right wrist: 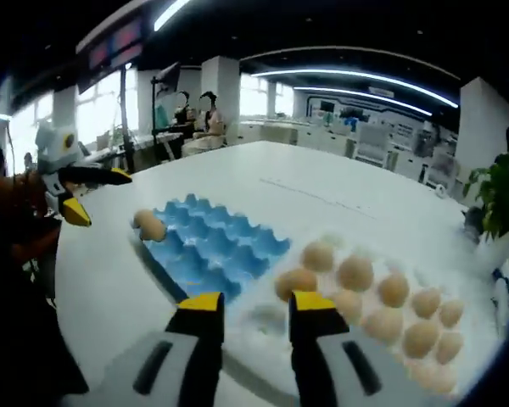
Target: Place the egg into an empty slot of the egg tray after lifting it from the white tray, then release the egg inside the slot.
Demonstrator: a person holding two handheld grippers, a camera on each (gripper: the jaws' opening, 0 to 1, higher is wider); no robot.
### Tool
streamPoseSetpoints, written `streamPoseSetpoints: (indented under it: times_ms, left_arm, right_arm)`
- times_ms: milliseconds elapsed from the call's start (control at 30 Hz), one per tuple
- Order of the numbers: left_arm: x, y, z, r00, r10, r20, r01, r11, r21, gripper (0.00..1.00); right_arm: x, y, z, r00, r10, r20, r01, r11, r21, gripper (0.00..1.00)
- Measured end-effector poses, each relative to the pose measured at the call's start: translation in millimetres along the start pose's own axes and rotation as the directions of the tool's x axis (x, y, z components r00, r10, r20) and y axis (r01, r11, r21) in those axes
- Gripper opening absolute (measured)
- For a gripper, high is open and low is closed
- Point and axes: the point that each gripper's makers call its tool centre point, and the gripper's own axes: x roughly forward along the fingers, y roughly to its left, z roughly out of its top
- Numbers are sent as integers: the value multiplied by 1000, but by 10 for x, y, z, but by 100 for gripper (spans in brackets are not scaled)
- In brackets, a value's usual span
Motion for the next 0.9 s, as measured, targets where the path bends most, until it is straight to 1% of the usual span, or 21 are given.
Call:
streamPoseSetpoints:
  times_ms: [67,133,233,300,333,367,400,433,667,733,767,800,833,867,900]
  left_arm:
    - [4,-10,9,1000,-4,2,4,1000,1,92]
    - [7,-14,17,1000,-4,3,4,1000,4,92]
    - [4,-18,23,1000,-5,5,5,1000,4,91]
    - [-1,-14,20,1000,-3,5,3,1000,5,91]
    - [-4,-13,18,1000,-3,5,3,1000,4,91]
    - [-7,-12,16,1000,-3,5,3,1000,3,91]
    - [-11,-9,13,1000,-1,4,1,1000,2,91]
    - [-14,-7,11,1000,-1,5,1,1000,1,91]
    - [-43,-2,16,1000,3,11,-3,1000,-3,90]
    - [-51,4,16,1000,5,13,-5,1000,-7,90]
    - [-56,11,18,1000,8,15,-8,1000,-8,89]
    - [-61,23,21,1000,14,16,-14,1000,-6,89]
    - [-65,25,22,1000,15,16,-15,1000,-5,88]
    - [-69,29,23,1000,17,17,-17,1000,-5,88]
    - [-73,32,23,1000,19,17,-19,1000,-5,88]
  right_arm:
    - [-94,-163,-56,998,-59,-9,59,998,15,30]
    - [-166,-306,-124,994,-103,-22,104,995,10,30]
    - [-238,-426,-181,990,-141,-32,141,990,22,30]
    - [-274,-513,-236,983,-176,-51,178,983,36,29]
    - [-289,-547,-234,980,-193,-43,194,981,29,29]
    - [-289,-566,-244,980,-196,-43,198,980,26,29]
    - [-291,-588,-295,979,-196,-63,198,979,42,29]
    - [-288,-599,-320,978,-196,-70,200,978,55,29]
    - [-244,-654,-471,974,-201,-103,214,966,145,29]
    - [-221,-664,-563,970,-199,-137,220,961,165,27]
    - [-212,-647,-671,968,-183,-173,215,958,190,27]
    - [-180,-685,-584,974,-197,-113,221,938,266,26]
    - [-187,-700,-572,975,-197,-106,219,940,263,25]
    - [-209,-713,-589,974,-197,-113,219,945,244,25]
    - [-204,-695,-586,975,-192,-107,214,943,255,25]
